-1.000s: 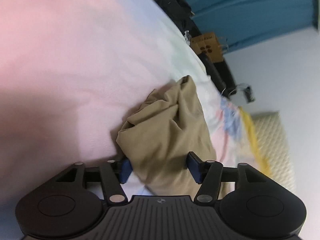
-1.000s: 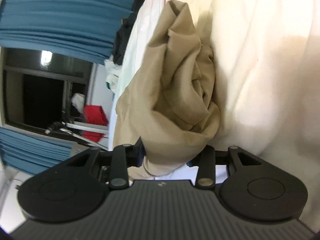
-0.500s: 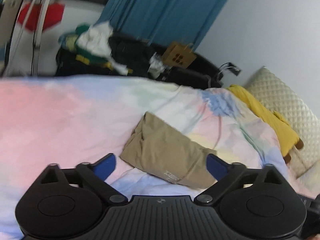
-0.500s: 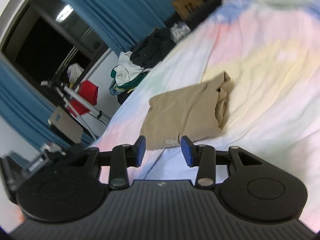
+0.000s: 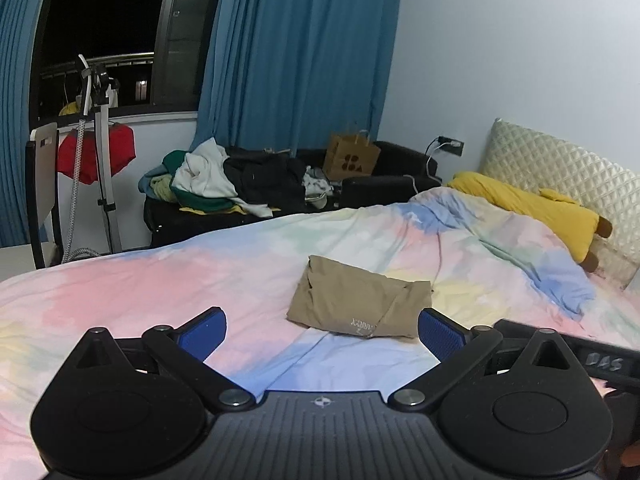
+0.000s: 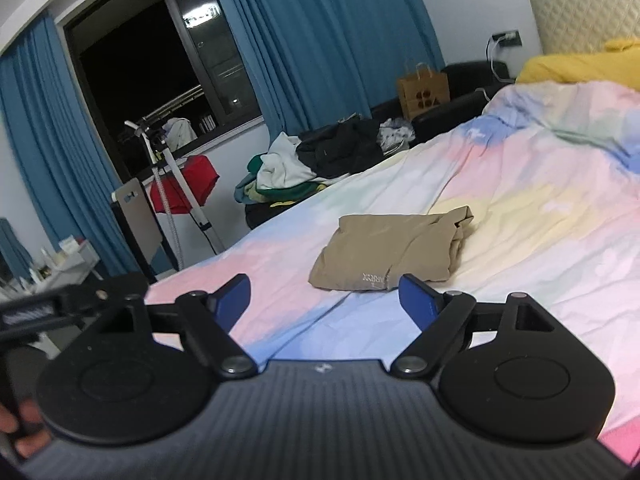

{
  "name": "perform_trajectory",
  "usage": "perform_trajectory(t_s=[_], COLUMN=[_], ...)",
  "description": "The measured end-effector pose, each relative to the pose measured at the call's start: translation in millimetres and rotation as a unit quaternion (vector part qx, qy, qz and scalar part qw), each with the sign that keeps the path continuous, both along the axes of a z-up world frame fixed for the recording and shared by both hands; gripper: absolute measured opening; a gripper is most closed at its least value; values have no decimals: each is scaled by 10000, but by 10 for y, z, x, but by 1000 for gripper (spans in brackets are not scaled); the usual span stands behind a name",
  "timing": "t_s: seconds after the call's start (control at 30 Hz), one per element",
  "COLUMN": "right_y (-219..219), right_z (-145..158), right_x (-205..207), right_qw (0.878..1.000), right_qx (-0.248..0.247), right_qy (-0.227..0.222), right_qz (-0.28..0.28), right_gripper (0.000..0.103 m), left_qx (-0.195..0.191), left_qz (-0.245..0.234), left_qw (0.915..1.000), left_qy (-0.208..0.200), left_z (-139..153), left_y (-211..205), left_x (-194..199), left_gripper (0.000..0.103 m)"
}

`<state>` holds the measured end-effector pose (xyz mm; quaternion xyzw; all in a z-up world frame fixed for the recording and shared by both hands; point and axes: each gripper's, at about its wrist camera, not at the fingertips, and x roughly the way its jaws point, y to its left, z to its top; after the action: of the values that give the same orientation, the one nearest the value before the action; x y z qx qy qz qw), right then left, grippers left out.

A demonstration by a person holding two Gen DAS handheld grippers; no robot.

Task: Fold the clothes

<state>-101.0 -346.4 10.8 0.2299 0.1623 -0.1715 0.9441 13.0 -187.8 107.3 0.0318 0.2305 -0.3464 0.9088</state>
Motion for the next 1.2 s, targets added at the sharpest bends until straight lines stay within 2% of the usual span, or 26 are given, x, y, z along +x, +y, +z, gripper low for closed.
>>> perform_trajectory(t_s=[0.13, 0.23, 0.37, 0.47, 0.57, 0.8, 1.2], right_y=[176, 241, 290, 336, 458, 584, 572], right_z=[-139, -260, -399, -549, -563, -604, -595], right_x=[-97, -138, -88, 0, 2, 42, 28], right_qw=[9992, 9980, 9975, 9975, 9937, 9895, 9900], right_qx=[-327, -472, -561, -552, -989, -1342, -1308], right_qy=[-6, -32, -21, 159, 172, 275, 274], right_qz=[-210, -412, -439, -416, -507, -467, -462], right_gripper=[83, 83, 83, 83, 83, 83, 83], left_qx=[-176, -88, 14, 96, 156, 264, 216], left_qz=[112, -17, 30, 15, -38, 22, 59], left_qw=[9998, 9999, 9999, 9998, 9997, 9995, 9997], left_qy=[5, 68, -97, -174, -205, -154, -97], left_z=[-133, -279, -437, -535, -624, -761, -782], left_y=[138, 120, 133, 129, 136, 166, 218], left_x=[-117, -123, -138, -134, -126, -57, -61], left_gripper=[103, 103, 103, 103, 103, 103, 103])
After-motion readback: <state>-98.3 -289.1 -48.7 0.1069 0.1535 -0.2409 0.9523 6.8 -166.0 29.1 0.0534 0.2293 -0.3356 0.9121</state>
